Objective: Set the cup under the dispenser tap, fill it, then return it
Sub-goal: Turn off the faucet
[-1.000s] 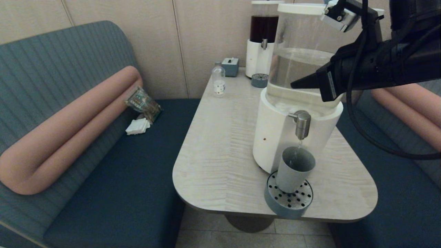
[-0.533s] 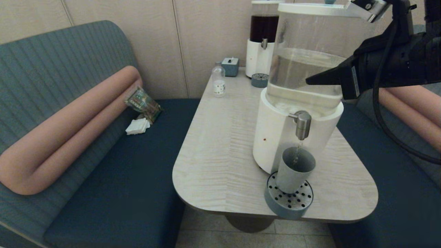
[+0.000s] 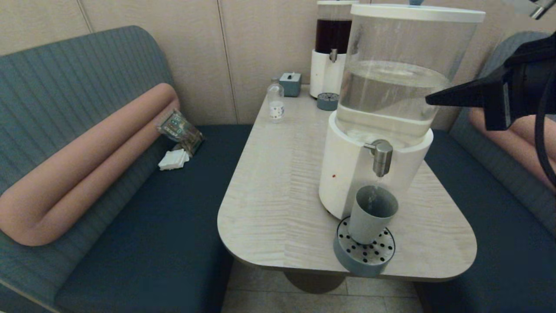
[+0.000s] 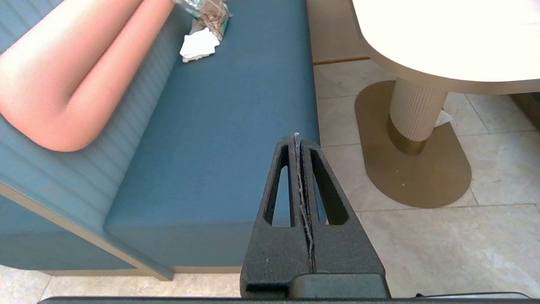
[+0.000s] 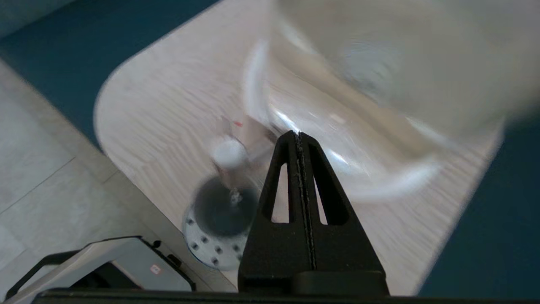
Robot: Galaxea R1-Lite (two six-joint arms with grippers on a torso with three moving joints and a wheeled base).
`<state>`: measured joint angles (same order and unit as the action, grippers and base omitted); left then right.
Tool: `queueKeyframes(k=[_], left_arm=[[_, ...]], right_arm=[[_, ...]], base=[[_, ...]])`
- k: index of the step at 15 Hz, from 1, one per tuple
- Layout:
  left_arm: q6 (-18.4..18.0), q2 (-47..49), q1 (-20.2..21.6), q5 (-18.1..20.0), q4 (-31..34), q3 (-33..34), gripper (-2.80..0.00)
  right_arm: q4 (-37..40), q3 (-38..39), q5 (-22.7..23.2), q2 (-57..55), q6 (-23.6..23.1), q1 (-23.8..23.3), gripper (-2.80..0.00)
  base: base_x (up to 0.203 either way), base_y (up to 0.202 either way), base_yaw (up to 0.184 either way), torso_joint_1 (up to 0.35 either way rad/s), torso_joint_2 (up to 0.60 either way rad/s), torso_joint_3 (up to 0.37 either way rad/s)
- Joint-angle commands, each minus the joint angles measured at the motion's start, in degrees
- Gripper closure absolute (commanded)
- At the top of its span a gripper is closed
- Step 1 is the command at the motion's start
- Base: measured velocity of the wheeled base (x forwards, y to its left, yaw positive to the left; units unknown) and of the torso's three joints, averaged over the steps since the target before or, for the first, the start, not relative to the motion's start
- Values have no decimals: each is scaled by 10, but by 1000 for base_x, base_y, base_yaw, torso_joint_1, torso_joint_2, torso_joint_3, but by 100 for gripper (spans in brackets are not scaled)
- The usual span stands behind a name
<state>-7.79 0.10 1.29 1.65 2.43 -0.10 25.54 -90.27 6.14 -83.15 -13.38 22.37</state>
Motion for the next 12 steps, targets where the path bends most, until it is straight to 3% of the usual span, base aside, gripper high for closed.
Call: queueKeyframes(k=[1, 7, 12], left_arm=[[0, 1, 0, 0, 0, 0, 0], [0, 1, 0, 0, 0, 0, 0], [0, 1, 0, 0, 0, 0, 0]], right_arm=[[3, 33, 0, 63, 0, -33, 0], [3, 126, 5, 232, 15, -197, 0], [-19, 303, 7, 423, 47, -278, 0]], base=[[0, 0, 0, 0, 0, 0], [0, 0, 0, 0, 0, 0], [0, 0, 0, 0, 0, 0]])
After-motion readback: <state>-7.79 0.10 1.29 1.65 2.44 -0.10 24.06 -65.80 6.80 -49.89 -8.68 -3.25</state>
